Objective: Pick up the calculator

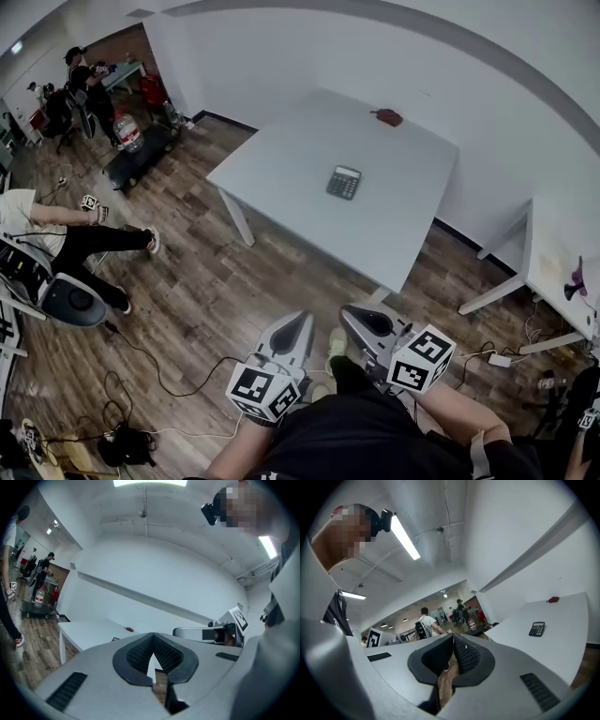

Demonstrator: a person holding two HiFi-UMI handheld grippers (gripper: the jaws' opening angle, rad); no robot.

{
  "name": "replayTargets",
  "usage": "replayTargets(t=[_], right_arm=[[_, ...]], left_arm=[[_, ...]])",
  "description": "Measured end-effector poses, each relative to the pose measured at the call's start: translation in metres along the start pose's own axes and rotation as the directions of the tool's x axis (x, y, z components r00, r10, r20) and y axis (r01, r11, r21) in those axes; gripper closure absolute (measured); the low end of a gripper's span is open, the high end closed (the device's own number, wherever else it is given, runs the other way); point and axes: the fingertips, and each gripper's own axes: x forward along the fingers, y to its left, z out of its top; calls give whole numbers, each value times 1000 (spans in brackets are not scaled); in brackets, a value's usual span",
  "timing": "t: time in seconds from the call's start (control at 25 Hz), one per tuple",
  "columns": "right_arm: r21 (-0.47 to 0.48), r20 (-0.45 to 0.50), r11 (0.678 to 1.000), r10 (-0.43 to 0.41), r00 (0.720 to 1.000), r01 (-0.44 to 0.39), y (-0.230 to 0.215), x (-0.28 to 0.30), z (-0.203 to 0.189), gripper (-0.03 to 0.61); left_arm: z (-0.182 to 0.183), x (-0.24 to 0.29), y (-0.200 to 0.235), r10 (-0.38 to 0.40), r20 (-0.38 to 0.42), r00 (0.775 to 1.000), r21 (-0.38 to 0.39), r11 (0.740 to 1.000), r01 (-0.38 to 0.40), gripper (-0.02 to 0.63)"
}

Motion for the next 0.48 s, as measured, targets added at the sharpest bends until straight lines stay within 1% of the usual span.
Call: replayTargets(t=[0.24, 0.48], right_arm=[[27, -11, 1000, 12, 1000, -12, -39, 26, 10, 565], [75, -14, 997, 6, 1000, -5, -108, 50, 32, 565]], left_arm=[[3, 38, 28, 22, -30, 999, -7, 1000, -22, 609], [4, 104, 64, 46, -73, 996, -24, 999, -48, 609]])
